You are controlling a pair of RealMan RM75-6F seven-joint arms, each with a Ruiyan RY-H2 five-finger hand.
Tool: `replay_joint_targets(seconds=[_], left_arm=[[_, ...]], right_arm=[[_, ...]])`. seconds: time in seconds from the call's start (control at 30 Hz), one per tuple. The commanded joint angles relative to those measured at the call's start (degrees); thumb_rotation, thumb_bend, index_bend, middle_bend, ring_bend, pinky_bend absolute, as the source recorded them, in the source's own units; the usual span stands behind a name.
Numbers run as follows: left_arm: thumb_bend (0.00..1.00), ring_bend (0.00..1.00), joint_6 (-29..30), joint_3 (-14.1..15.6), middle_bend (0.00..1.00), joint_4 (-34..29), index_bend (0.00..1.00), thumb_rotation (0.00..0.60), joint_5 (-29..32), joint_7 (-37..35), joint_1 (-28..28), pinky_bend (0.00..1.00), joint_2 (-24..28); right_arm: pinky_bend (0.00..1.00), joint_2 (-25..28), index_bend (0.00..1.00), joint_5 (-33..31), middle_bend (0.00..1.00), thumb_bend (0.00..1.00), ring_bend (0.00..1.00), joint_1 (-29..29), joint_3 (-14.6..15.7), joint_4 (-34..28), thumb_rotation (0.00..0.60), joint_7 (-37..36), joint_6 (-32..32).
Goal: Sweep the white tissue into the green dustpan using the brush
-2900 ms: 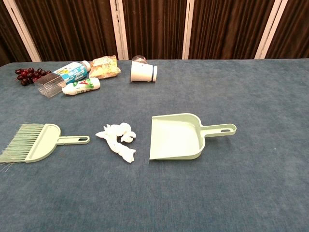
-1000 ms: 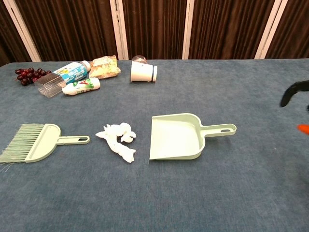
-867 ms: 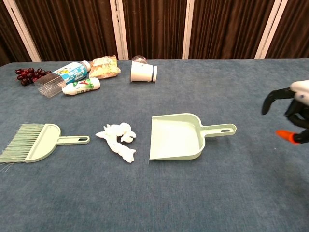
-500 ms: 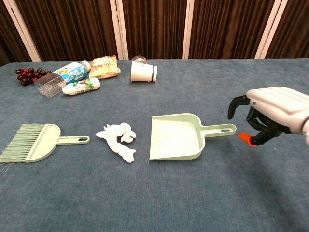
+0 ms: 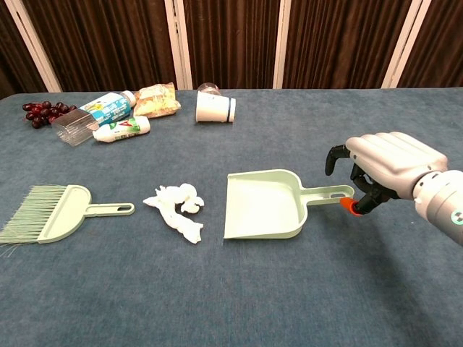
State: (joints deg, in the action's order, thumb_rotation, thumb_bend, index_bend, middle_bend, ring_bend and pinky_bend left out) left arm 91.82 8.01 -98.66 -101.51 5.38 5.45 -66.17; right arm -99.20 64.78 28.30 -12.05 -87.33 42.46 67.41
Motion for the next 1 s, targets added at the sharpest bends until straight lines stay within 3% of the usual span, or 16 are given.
replay_joint_targets(seconds=[0.03, 0.43, 1.0], left_arm=[[0.00, 0.00, -0.10, 0.00, 0.00, -0.02, 0.00, 0.600, 0.04, -0.06, -0.06, 0.06, 0.01], [0.00, 0.00, -0.10, 0.09, 0.00, -0.18, 0.00, 0.600, -0.10, -0.17, -0.14, 0.06, 0.02], [0.00, 0.00, -1.51, -0.10, 0.00, -0.86, 0.00, 0.600, 0.85, 0.31, -0.73, 0.06, -0.04]], right_arm=[[0.86, -0.50, 0.35, 0.13, 0.88, 0.36, 0.85, 0.19, 0.66, 0.76, 0.600, 0.30, 0.39], [0.86, -1.90, 0.35, -1.71, 0.88, 0.36, 0.85, 0.88, 1.09, 2.46, 0.600, 0.42, 0.42], [0.86, -2.75, 0.47, -2.95, 0.88, 0.36, 0.85, 2.07, 1.44, 3.28, 0.600, 0.90, 0.48]])
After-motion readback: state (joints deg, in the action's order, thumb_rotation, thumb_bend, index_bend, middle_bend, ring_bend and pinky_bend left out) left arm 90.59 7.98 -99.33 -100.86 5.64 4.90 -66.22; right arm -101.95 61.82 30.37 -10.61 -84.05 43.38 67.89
